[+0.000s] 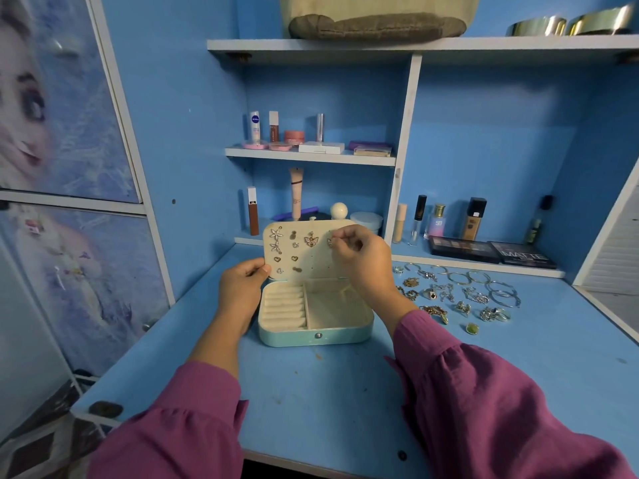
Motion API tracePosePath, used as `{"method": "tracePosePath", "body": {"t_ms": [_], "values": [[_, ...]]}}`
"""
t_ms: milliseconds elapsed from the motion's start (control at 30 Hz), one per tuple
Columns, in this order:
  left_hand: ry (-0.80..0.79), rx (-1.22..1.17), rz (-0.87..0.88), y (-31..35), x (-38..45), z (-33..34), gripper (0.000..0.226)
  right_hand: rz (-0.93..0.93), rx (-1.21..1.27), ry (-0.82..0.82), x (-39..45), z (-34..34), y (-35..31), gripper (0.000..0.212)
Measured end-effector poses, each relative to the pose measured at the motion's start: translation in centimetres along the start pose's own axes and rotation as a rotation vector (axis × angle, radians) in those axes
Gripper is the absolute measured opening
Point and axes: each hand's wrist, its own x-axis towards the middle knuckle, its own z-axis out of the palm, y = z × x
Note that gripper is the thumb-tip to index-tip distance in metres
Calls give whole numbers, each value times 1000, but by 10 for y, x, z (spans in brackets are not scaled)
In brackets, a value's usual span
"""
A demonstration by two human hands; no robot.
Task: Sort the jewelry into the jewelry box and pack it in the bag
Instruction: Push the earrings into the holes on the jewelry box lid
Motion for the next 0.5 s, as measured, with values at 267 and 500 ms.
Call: {"method": "tracePosePath", "body": {"t_ms": [267,500], "values": [[8,-2,-1,2,-1,1,21,65,73,31,0,-1,-3,5],[0,6,12,0,0,0,22,58,108,55,6,4,-2,22]]}}
